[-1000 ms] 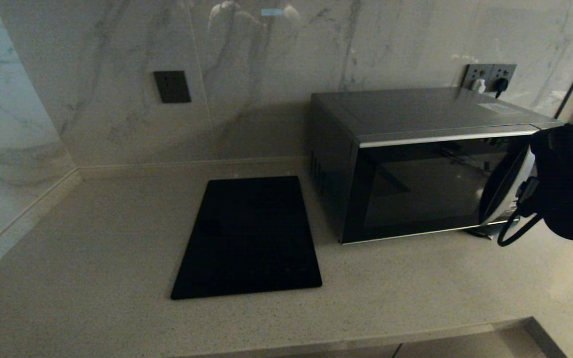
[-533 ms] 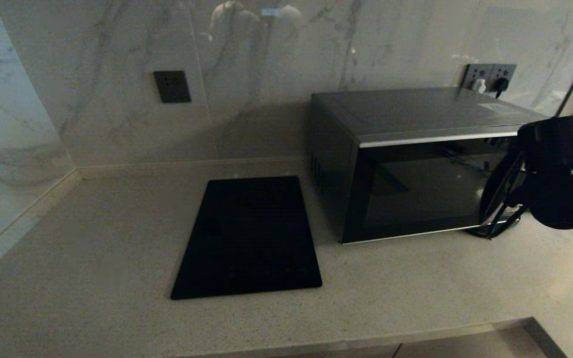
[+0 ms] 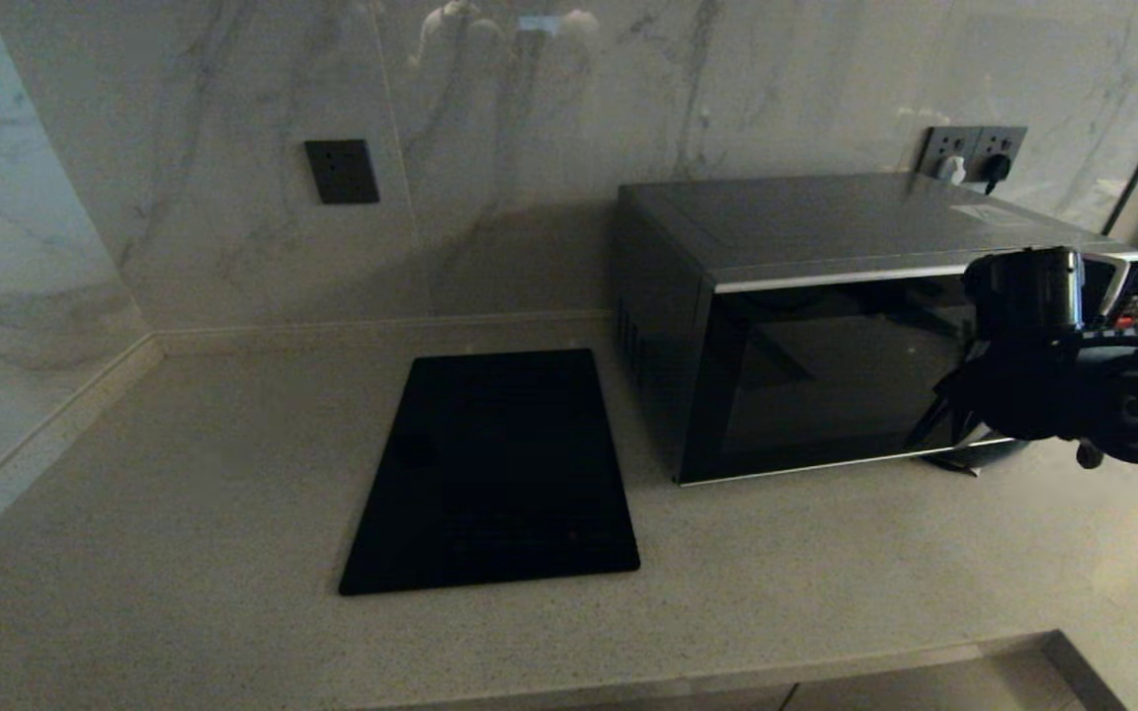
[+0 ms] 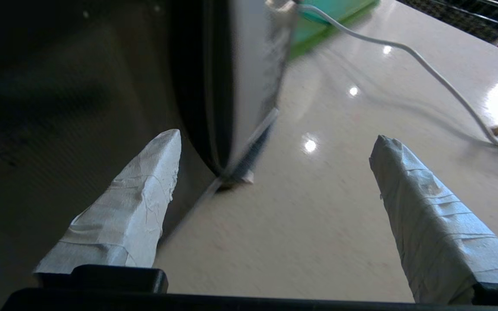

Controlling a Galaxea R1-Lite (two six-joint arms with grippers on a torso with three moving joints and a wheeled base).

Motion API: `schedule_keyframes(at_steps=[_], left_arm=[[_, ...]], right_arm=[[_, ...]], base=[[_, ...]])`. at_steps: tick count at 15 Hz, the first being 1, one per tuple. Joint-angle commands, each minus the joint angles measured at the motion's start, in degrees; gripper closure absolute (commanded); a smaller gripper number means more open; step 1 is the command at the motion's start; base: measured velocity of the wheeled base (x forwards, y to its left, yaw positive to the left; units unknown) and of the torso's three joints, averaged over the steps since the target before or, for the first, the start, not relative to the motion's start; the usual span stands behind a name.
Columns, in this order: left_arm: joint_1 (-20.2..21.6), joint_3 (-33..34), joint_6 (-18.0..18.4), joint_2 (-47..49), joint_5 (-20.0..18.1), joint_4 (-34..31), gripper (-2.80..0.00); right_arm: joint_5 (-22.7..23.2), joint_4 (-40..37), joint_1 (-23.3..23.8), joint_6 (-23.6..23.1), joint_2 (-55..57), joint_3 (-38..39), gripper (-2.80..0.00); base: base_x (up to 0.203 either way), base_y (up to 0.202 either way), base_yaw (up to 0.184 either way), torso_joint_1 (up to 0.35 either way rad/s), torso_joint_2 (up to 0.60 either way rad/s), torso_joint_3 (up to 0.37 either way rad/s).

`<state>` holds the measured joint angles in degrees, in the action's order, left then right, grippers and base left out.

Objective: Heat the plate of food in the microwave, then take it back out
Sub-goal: Open the microwave oven

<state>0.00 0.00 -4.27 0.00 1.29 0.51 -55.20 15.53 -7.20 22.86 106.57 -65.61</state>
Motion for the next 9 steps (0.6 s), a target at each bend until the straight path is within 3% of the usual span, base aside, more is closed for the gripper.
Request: schedule_keyframes(at_steps=[1,9], left_arm=[[0.0,0.0,0.0,0.1,0.0,0.0,0.0],[0.0,0.0,0.0,0.0,0.0,0.0,0.0]], right_arm=[[-0.3,-0.2,0.7,-0.1,3.1,-2.8,-2.8],[-0.5,-3.1,3.9,-1.6,7.1,-7.3,-2.8]], base=[[0.0,0.0,0.0,0.0,0.0,0.0],[0.0,0.0,0.0,0.0,0.0,0.0]])
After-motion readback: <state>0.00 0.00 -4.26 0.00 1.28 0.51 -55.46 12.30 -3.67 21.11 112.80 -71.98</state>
